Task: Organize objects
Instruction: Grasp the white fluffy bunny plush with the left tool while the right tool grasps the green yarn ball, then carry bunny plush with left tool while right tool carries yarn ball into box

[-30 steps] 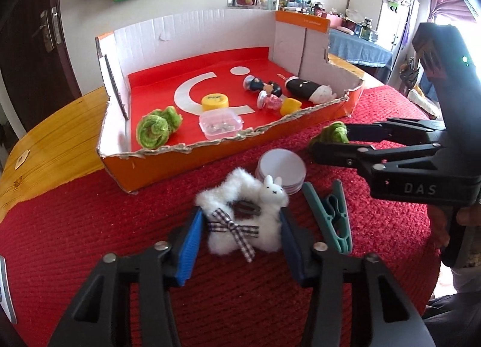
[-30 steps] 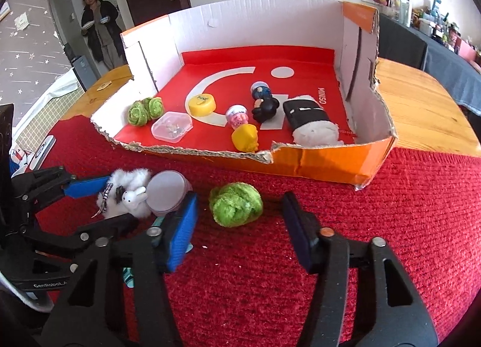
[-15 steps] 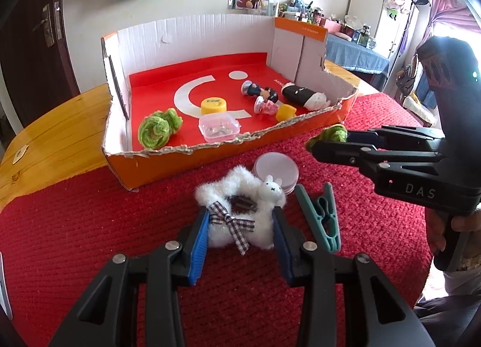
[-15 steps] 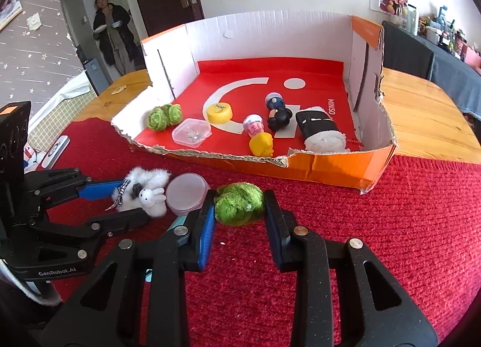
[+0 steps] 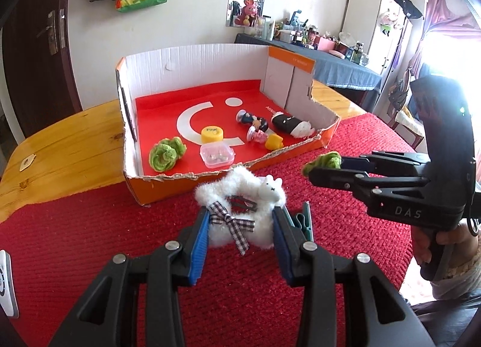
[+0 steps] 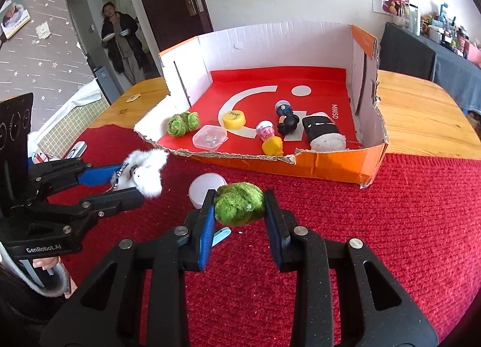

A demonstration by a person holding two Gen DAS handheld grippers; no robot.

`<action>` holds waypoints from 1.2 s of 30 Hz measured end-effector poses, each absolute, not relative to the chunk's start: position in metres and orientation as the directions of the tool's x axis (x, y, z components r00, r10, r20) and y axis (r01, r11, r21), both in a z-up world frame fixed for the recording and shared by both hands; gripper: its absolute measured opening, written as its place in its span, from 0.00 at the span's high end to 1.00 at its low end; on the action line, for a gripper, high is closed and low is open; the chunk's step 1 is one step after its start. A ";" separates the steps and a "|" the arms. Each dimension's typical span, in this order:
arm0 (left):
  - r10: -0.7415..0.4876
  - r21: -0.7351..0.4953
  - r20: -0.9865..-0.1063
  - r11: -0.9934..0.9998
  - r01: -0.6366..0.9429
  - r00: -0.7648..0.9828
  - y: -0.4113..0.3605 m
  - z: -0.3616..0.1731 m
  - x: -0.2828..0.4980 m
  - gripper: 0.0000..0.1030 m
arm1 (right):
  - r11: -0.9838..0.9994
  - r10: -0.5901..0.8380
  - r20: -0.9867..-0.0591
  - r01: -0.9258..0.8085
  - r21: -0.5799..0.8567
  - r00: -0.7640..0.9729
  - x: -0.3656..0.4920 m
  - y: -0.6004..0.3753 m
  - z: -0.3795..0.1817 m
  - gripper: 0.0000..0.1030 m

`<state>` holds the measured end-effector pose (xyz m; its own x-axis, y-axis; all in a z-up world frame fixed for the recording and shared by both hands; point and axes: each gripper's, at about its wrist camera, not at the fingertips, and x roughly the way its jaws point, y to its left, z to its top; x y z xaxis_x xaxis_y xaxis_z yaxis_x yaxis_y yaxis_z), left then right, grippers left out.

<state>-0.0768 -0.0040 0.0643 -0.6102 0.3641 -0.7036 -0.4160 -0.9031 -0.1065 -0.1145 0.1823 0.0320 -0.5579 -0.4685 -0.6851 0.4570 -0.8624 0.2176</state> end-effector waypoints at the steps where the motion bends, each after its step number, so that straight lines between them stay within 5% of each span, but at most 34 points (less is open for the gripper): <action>1: 0.365 -0.108 -0.702 -0.903 -0.416 -0.611 -0.004 0.065 -0.077 0.60 | -0.862 -0.469 -0.684 0.458 0.217 -0.559 -0.114 0.183 0.033 0.72; 19: 0.358 -0.093 -0.650 -0.913 -0.397 -0.671 -0.005 0.108 -0.115 0.60 | -0.872 -0.445 -0.631 0.467 0.145 -0.635 -0.139 0.184 0.083 0.72; 36: 0.257 -0.026 -0.744 -0.933 -0.358 -0.616 0.000 0.093 -0.209 0.60 | -0.910 -0.204 -0.747 0.403 -0.092 -0.632 -0.242 0.163 0.065 0.72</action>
